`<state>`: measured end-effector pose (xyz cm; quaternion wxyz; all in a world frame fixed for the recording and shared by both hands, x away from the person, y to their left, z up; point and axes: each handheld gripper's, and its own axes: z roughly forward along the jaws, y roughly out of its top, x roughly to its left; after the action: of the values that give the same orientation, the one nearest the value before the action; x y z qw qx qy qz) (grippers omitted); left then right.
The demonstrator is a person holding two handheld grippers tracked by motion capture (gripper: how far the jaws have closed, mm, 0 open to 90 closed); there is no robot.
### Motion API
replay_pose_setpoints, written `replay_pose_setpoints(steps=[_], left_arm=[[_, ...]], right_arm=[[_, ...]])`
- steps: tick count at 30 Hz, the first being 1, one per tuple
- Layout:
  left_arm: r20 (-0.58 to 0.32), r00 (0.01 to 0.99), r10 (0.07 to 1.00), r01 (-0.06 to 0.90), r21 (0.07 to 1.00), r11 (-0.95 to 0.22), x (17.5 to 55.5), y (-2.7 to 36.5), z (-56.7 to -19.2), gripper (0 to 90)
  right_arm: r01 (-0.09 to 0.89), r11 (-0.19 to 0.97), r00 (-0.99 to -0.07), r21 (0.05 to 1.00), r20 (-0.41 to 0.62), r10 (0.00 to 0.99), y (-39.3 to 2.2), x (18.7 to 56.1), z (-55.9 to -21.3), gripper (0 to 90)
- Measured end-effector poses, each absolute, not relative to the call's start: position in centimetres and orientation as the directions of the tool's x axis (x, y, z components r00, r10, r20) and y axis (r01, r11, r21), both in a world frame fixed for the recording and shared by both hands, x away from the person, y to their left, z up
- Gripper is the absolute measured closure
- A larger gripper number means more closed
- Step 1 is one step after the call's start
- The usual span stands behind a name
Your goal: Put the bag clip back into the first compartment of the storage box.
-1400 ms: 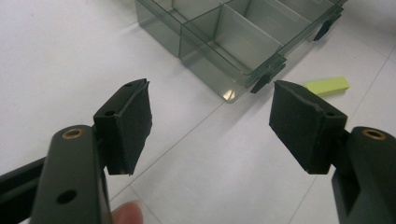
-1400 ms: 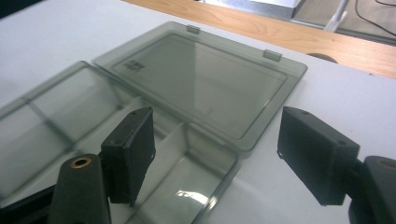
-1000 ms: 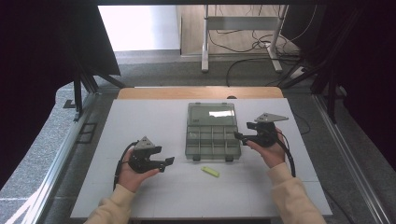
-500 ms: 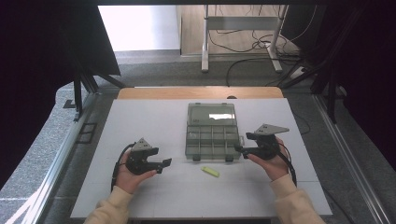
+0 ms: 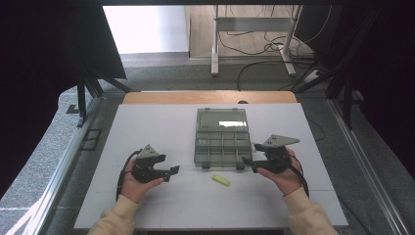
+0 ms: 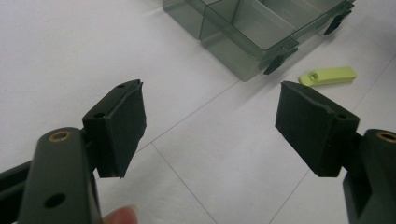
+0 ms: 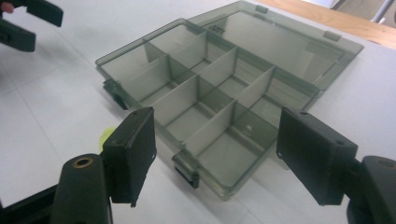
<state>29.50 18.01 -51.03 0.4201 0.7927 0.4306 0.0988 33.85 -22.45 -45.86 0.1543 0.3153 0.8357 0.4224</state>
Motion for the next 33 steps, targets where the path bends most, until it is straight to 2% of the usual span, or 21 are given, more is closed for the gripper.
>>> replay_pose_setpoints(steps=[33], left_arm=[[-0.190,0.613,0.767,0.593,0.752,-0.288,29.5,17.8,-51.1,25.3]], right_arm=[[0.347,0.608,-0.868,0.714,-0.001,0.497,-16.7,30.5,-47.8,30.6]])
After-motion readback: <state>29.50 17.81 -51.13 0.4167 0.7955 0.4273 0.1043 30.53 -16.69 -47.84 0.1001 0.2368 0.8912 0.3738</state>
